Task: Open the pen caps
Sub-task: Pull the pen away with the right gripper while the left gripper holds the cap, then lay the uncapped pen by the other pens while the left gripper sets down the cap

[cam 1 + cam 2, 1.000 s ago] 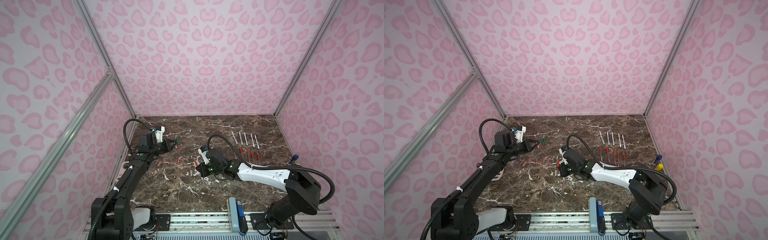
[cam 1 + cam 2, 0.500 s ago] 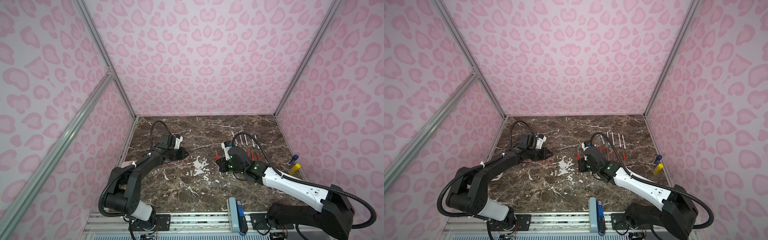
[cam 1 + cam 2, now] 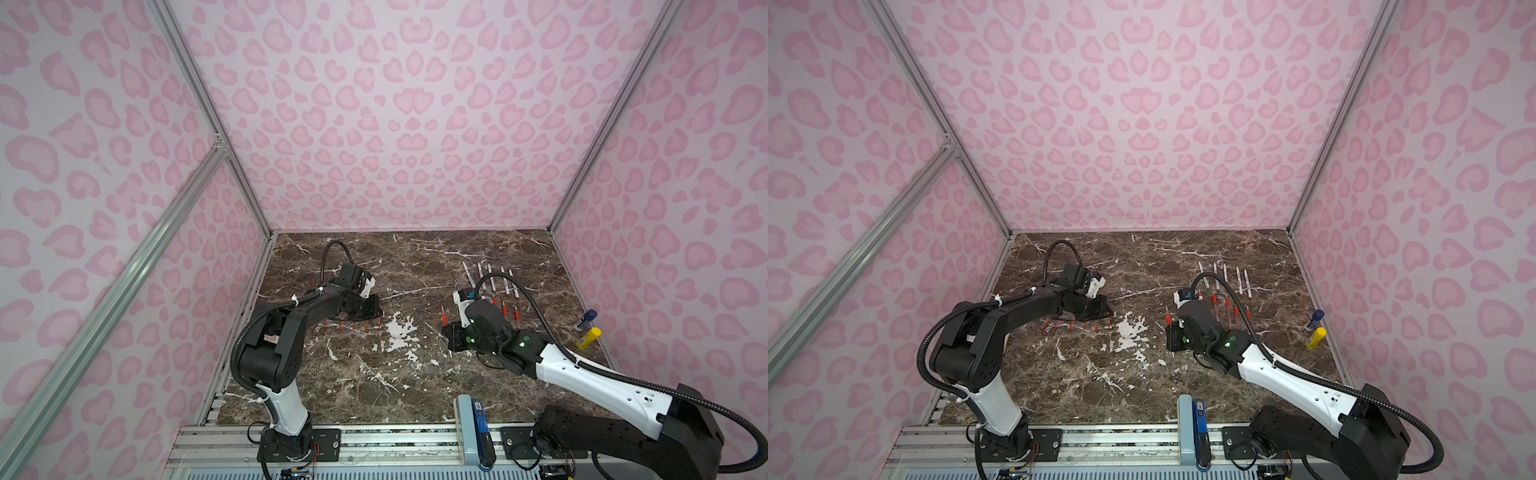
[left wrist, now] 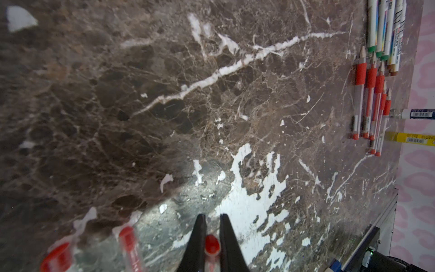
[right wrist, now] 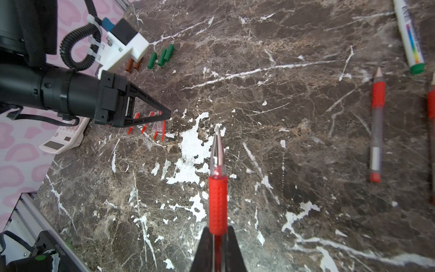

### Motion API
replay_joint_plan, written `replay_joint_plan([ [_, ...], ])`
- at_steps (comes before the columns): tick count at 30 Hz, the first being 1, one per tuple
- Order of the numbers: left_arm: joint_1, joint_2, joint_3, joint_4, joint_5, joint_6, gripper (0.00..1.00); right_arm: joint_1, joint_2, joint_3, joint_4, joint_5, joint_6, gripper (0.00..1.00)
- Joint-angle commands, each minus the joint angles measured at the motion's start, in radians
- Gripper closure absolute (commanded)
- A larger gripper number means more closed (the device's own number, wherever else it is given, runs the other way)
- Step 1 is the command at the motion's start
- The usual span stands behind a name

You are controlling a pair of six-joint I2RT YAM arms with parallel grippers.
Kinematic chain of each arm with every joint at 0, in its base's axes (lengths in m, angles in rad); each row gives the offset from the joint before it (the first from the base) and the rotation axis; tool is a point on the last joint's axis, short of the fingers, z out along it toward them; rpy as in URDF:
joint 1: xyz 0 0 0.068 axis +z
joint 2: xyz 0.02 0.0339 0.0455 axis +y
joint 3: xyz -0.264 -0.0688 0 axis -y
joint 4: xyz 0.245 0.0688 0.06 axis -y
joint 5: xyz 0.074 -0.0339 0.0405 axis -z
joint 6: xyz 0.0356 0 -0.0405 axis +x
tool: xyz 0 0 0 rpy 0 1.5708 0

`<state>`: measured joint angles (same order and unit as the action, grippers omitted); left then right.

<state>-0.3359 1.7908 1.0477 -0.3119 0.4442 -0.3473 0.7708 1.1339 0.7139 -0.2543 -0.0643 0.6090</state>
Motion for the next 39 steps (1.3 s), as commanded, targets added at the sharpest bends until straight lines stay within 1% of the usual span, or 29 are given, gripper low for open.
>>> replay_joint_plan([
  [1, -0.002, 0.021, 0.011, -0.024, -0.025, 0.0, 0.86, -0.007, 0.0, -0.005, 0.013, 0.012, -0.002, 1.0],
  [4, -0.002, 0.034, 0.017, -0.036, -0.046, 0.004, 0.83, -0.011, 0.002, 0.001, 0.009, 0.003, -0.005, 1.0],
  [8, -0.002, 0.047, 0.025, -0.042, -0.046, -0.003, 0.8, -0.041, 0.007, -0.002, 0.008, -0.006, -0.007, 1.0],
  [13, -0.002, 0.028, 0.038, -0.063, -0.073, -0.007, 0.71, -0.092, 0.006, 0.007, -0.025, -0.02, -0.029, 1.0],
  [17, -0.002, -0.043, 0.038, -0.076, -0.092, -0.005, 0.65, -0.141, 0.01, 0.029, -0.062, -0.035, -0.05, 1.0],
  [20, -0.002, -0.125, 0.011, -0.059, -0.106, 0.001, 0.55, -0.176, 0.03, 0.033, -0.063, -0.02, -0.077, 1.0],
  [23, -0.002, -0.221, -0.029, -0.038, -0.116, 0.019, 0.45, -0.231, 0.085, 0.067, -0.084, -0.035, -0.101, 1.0],
  [26, -0.002, -0.325, -0.078, -0.014, -0.154, 0.076, 0.37, -0.282, 0.167, 0.131, -0.134, -0.065, -0.144, 1.0],
  [30, 0.01, -0.469, -0.158, 0.036, -0.185, 0.166, 0.27, -0.313, 0.296, 0.222, -0.152, -0.075, -0.191, 1.0],
  [34, 0.062, -0.577, -0.214, 0.066, -0.184, 0.206, 0.2, -0.341, 0.428, 0.307, -0.165, -0.07, -0.228, 1.0],
  [37, 0.136, -0.642, -0.254, 0.096, -0.138, 0.209, 0.14, -0.364, 0.524, 0.366, -0.179, -0.057, -0.246, 1.0],
  [39, 0.178, -0.677, -0.274, 0.108, -0.151, 0.211, 0.11, -0.379, 0.583, 0.399, -0.183, -0.067, -0.257, 1.0],
])
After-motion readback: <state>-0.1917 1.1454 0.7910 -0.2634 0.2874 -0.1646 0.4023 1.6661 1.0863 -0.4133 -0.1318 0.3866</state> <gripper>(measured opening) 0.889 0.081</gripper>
